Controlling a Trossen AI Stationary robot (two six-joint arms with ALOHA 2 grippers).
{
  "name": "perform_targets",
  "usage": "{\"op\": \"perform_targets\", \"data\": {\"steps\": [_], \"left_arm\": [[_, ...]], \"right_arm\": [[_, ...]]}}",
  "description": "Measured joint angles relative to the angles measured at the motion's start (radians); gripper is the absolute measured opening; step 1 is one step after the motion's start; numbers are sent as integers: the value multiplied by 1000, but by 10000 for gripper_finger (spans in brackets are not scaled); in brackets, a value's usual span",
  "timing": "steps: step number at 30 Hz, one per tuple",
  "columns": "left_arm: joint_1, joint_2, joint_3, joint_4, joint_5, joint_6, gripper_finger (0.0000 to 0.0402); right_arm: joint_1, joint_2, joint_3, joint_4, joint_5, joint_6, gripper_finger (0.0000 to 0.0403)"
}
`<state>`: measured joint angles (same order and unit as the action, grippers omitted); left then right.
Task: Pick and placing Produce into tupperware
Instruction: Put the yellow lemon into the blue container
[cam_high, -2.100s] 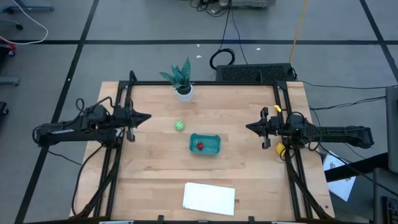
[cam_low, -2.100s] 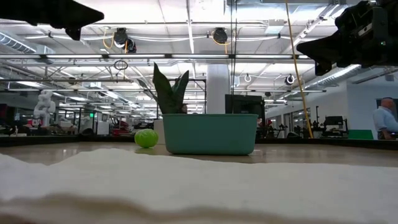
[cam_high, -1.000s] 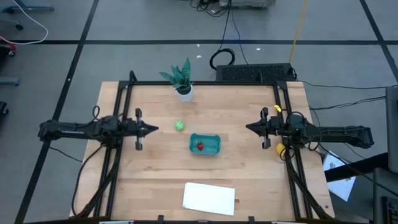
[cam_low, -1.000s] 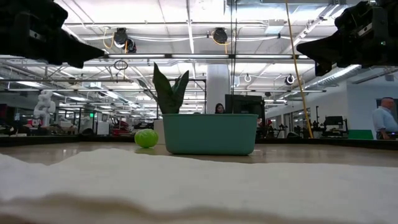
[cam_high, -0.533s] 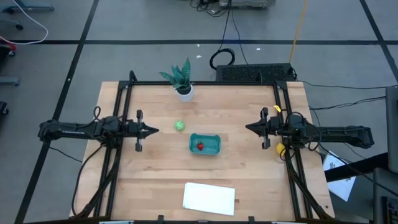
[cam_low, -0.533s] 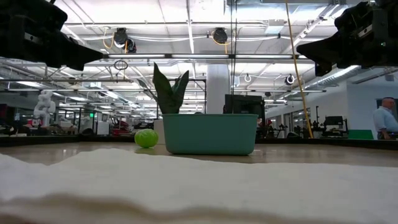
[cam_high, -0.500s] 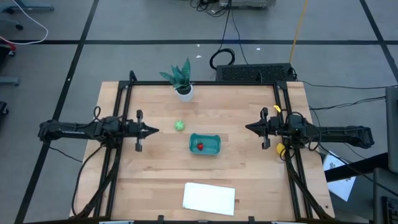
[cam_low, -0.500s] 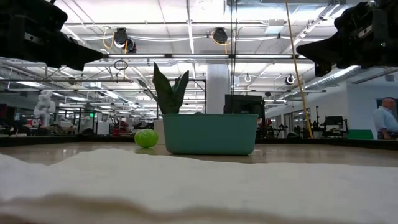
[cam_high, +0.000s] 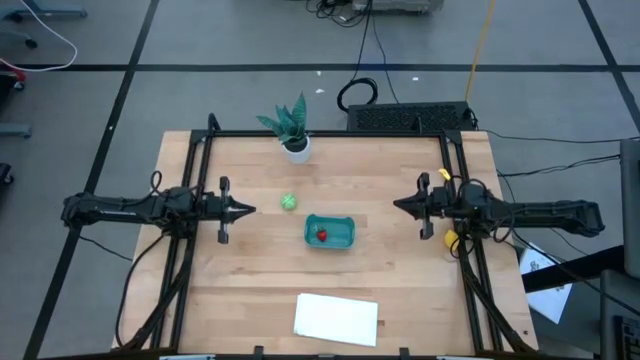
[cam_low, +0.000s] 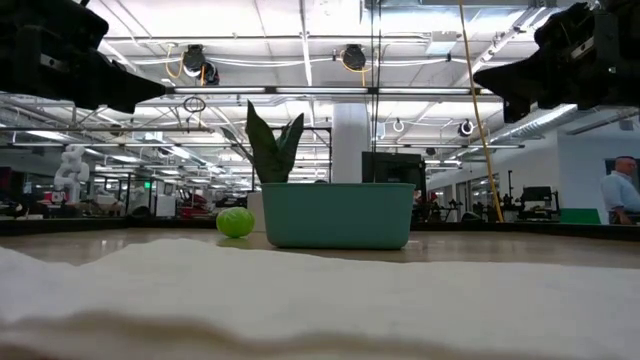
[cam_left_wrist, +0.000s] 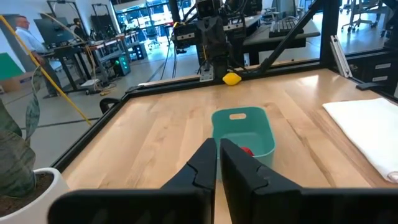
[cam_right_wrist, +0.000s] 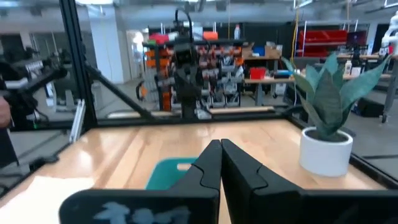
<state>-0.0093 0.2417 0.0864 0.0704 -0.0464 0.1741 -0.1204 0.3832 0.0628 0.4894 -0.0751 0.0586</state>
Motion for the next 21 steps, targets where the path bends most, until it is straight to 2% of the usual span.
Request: {"op": "perform_targets", "data": {"steps": [8, 21], "left_arm": [[0, 0, 0, 0, -5, 0, 26], [0, 0, 0, 0, -6, 0, 26]], "right_arm": [[0, 0, 34, -28, 11, 31, 0], [-4, 49, 260, -376, 53, 71, 0]]}}
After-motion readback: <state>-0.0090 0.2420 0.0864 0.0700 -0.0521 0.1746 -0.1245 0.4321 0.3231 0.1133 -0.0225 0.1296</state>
